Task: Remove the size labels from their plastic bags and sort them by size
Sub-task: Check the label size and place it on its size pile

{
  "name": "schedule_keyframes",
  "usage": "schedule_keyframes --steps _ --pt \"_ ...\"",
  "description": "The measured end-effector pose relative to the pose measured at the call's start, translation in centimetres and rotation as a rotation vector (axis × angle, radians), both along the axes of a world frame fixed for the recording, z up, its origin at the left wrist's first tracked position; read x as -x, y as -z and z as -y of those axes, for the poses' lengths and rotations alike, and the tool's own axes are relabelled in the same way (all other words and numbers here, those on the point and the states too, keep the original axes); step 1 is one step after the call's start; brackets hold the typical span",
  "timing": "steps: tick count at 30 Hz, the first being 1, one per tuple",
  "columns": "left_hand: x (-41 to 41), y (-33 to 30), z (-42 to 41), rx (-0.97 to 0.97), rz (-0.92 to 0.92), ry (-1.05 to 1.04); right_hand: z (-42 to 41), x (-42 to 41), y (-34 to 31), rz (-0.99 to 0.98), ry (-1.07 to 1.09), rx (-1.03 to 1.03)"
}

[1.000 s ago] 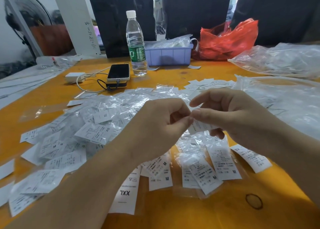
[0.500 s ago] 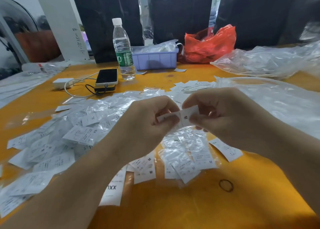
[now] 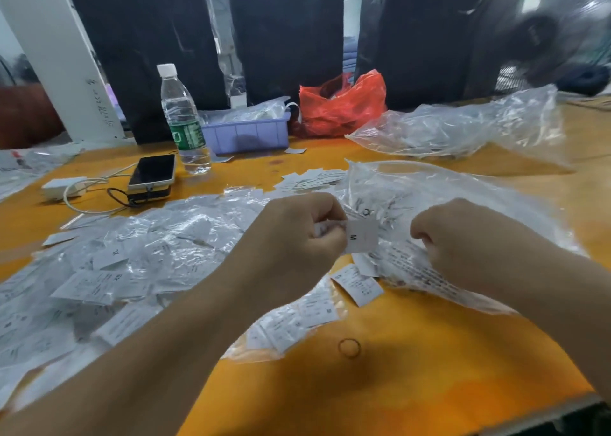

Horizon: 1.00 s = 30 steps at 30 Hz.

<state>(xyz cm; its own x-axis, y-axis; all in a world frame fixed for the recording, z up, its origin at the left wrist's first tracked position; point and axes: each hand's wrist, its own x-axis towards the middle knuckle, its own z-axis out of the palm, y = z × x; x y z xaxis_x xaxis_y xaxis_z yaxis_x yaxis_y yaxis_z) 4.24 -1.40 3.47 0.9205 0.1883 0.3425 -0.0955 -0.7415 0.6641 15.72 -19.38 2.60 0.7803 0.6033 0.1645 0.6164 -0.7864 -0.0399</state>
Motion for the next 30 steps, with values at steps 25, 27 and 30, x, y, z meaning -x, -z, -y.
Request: schedule_keyframes --steps 25,27,30 --pt "1.7 -0.7 -6.3 0.113 0.073 -0.166 -6.2 1.9 -3.2 -0.632 -0.584 -1.009" --pt "2.3 -0.4 -7.2 0.276 0.023 -0.143 -8.5 2.0 -3.2 -0.739 -0.632 -1.022" --pt "2.5 -0.3 -8.1 0.541 -0.017 -0.062 -11.3 2.0 -3.1 -0.891 -0.722 -0.991"
